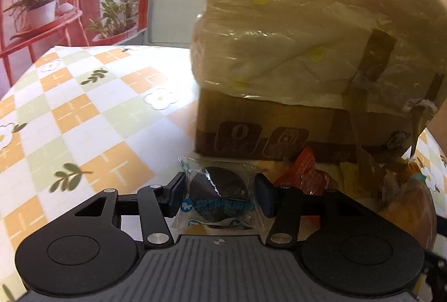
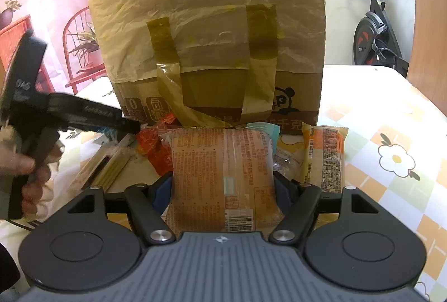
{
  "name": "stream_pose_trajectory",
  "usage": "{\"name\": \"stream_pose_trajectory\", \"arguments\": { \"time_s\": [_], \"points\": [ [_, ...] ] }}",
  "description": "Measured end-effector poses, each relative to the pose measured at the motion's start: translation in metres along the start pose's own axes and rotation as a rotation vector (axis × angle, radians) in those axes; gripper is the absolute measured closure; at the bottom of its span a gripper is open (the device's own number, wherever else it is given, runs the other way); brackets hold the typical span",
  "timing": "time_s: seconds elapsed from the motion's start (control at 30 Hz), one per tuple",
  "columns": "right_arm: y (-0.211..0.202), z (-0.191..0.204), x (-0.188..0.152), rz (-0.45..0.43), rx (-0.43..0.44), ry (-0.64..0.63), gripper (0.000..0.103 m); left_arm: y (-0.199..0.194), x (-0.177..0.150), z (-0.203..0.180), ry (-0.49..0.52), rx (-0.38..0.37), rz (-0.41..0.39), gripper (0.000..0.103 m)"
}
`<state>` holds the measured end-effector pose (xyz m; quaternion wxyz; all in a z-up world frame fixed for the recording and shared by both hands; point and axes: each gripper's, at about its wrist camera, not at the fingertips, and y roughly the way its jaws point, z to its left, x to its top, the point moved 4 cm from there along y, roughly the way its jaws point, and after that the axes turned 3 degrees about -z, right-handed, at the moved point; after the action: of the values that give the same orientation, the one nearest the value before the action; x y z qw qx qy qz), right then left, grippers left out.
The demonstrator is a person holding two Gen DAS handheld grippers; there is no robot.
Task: Organize snacks
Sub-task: 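Grasp the dark round pastry with the left gripper while the right grasps the bread loaf, then lift both snacks and carry them over the cardboard box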
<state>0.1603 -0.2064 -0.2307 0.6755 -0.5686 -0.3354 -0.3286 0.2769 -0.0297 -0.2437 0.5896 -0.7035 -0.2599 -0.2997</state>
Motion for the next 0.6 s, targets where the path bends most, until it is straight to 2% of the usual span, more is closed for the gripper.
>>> {"name": "stream_pose_trajectory", "arguments": {
  "time_s": [0.3,0.6],
  "points": [
    [-0.001,-0.001,0.000,0.001,0.003,0.009,0.030,-0.031,0.003,0.013,-0.043,0.026,-0.084,0.048],
    [-0.005,0.003,0.001,-0.005,0.007,0.011,0.030,-0.061,0.000,0.005,-0.056,-0.014,-0.130,0.048]
  ]
}}
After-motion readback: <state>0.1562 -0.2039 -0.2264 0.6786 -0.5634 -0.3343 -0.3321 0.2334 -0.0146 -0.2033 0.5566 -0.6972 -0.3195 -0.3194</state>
